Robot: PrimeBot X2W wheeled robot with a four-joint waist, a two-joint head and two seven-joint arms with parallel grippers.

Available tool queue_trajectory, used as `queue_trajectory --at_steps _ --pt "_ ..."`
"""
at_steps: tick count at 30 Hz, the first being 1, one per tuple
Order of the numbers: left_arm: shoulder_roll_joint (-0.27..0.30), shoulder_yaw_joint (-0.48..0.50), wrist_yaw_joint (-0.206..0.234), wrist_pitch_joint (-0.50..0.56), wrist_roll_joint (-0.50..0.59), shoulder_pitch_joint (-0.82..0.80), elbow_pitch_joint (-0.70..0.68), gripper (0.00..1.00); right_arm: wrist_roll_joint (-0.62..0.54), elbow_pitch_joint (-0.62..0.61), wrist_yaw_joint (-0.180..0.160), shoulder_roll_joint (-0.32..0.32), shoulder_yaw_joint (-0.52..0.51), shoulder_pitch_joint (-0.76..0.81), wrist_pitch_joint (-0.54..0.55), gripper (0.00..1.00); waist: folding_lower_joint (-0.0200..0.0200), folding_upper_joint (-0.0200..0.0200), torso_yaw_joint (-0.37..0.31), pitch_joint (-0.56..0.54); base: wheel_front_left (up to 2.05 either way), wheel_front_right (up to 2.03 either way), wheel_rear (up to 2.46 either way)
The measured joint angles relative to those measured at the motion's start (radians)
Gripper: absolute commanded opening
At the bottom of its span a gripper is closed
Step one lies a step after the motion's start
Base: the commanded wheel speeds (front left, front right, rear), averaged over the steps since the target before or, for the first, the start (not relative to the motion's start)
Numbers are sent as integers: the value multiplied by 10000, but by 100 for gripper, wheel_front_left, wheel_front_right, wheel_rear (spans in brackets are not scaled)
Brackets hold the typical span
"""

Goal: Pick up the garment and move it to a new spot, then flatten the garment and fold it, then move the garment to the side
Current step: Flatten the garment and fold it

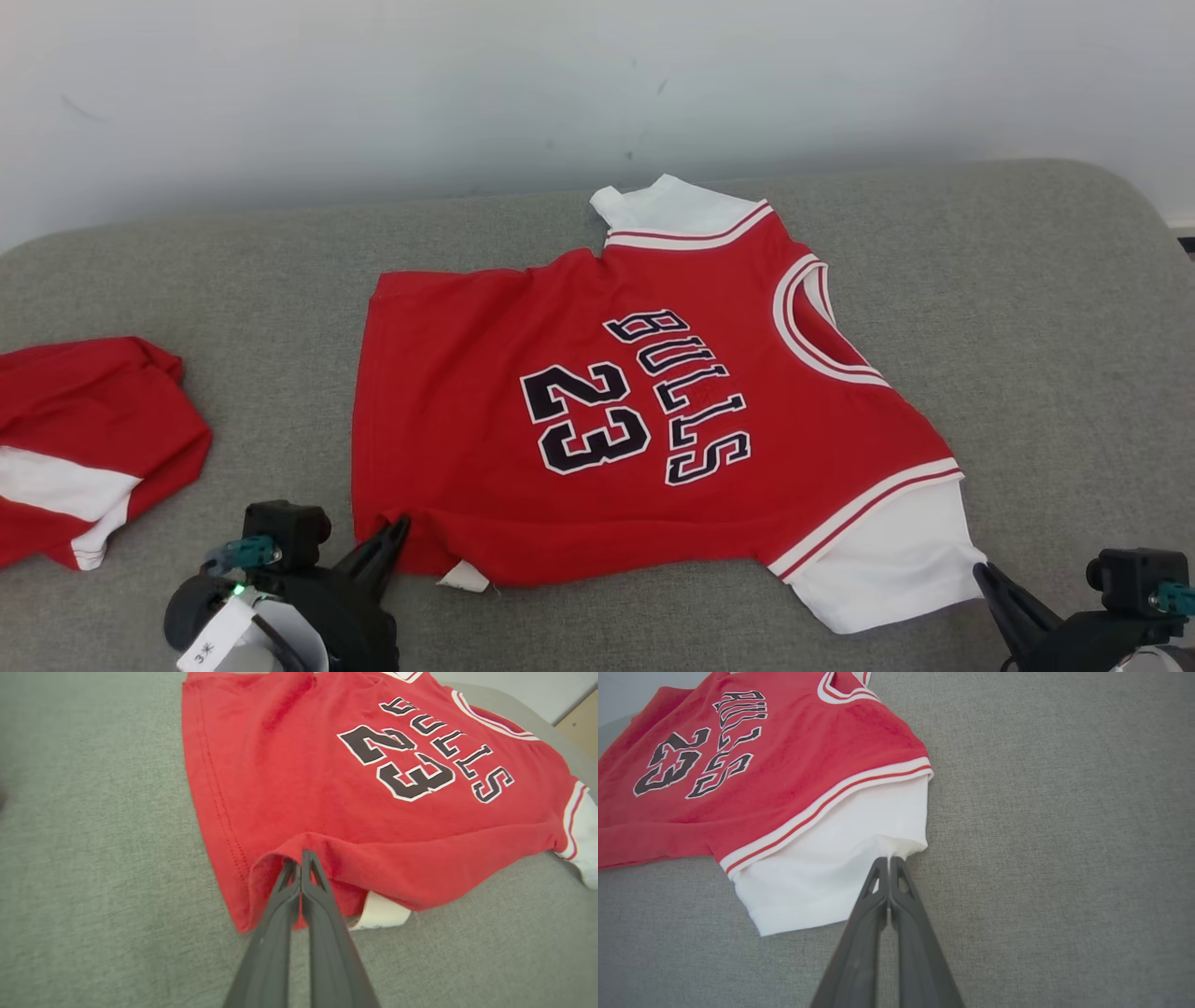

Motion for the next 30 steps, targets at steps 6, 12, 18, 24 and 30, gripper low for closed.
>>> queue_trajectory --at_steps 6,12,18,24,30 --pt "-393 0 -257 -6 0 -645 708 29 -36 -4 -10 0 -4 -27 88 0 1 0 -49 203 0 0 0" --pt "-568 -65 -336 -40 42 -691 1168 100 -40 -29 -13 8 -44 -134 92 0 1 0 32 260 0 0 0" --pt "-589 -222 -353 -153 418 -864 1220 100 -38 -31 -77 -2 -107 -120 88 0 0 0 280 314 0 0 0" --pt "-548 -529 -512 -150 608 -844 1323 100 -40 -29 -86 15 -46 -154 138 0 0 0 515 304 0 0 0" --pt "-514 -681 -522 -136 694 -844 1478 100 -40 -27 -86 23 0 -155 184 0 -1 0 552 258 0 0 0"
